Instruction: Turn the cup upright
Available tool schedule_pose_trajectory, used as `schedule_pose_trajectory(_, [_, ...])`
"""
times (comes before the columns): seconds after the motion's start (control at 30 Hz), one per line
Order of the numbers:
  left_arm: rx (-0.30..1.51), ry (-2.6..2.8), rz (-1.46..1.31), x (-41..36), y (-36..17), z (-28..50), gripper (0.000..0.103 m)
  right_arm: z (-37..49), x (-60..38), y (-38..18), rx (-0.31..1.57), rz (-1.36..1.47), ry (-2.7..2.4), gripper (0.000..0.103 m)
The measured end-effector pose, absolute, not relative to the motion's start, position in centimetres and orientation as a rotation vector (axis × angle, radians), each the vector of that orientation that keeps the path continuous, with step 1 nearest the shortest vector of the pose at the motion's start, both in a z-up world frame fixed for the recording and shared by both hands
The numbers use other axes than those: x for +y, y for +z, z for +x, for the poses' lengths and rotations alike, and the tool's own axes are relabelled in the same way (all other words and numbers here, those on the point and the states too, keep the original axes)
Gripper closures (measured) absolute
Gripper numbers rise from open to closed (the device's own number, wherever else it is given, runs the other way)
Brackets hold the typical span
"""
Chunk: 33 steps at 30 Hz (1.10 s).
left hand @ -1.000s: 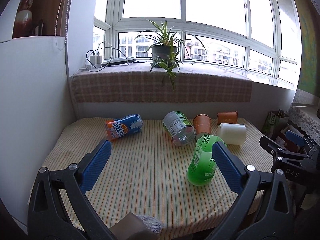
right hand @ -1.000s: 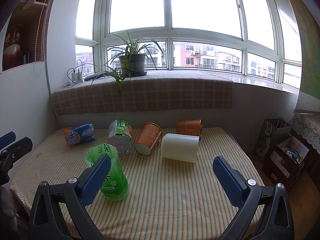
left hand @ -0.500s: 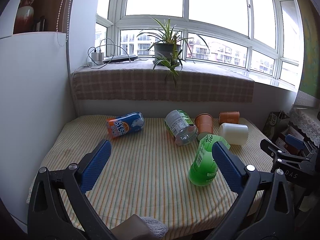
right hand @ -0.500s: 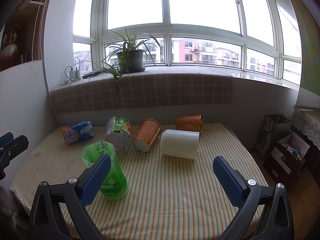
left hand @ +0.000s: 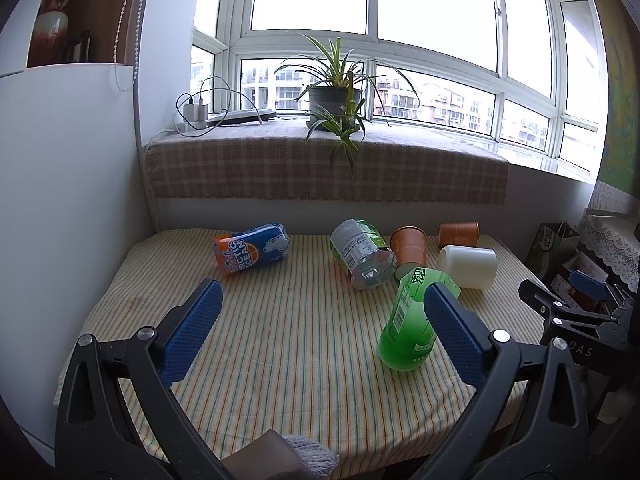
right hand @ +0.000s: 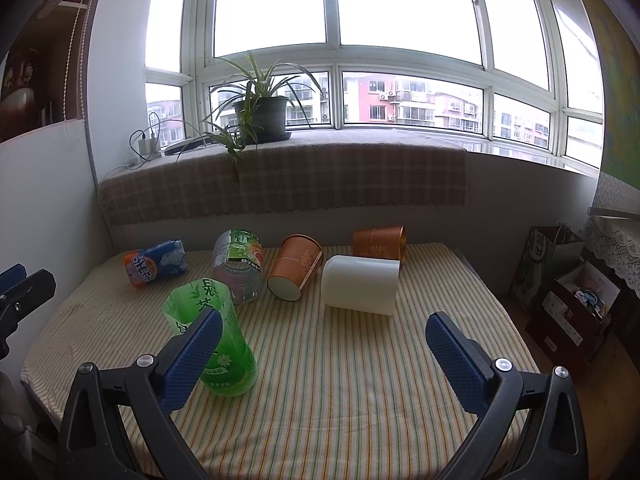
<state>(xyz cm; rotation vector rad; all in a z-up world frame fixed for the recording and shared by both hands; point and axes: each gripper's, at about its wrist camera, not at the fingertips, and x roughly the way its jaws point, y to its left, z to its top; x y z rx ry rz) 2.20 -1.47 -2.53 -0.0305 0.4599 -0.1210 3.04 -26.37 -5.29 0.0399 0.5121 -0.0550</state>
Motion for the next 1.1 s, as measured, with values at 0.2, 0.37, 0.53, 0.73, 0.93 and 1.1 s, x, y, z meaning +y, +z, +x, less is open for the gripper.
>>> schedule_pose_trajectory(0.2, [0.46, -0.121, -0.031, -1.4, -2.55, 2.18, 0.001, 2.95, -26.29, -5.28, 0.513, 0.04, -0.054, 0.0])
schedule_pose_trajectory(0.37, [0.459, -0.121, -0.032, -1.38, -2.57, 2.21, 0.001, 2.95, -26.23, -5.3, 0.519, 0.045, -0.056, 0.0])
schedule_pose_trajectory(0.53, [0.46, -0.12, -0.03, -1.39, -2.55, 2.19, 0.001, 2.97, -26.23, -5.36, 0.521, 0.044, -0.056, 0.0])
schedule_pose_trajectory(0.73, [0.46, -0.12, -0.031, -1.32, -2.58, 2.2, 0.001, 3.12, -26.25, -5.51, 0.527, 0.046, -0.052, 0.0])
schedule_pose_trajectory(0.93, [0.46, -0.121, -0.031, -1.31, -2.55, 2.2, 0.001, 3.23, -26.33, -5.63, 0.532, 0.046, -0.05, 0.0])
schedule_pose_trajectory(1.1, [0.459, -0.12, -0.031, -1.27, -2.55, 2.21, 0.001, 3.35, -26.23, -5.76, 0.536, 0.044, -0.052, 0.0])
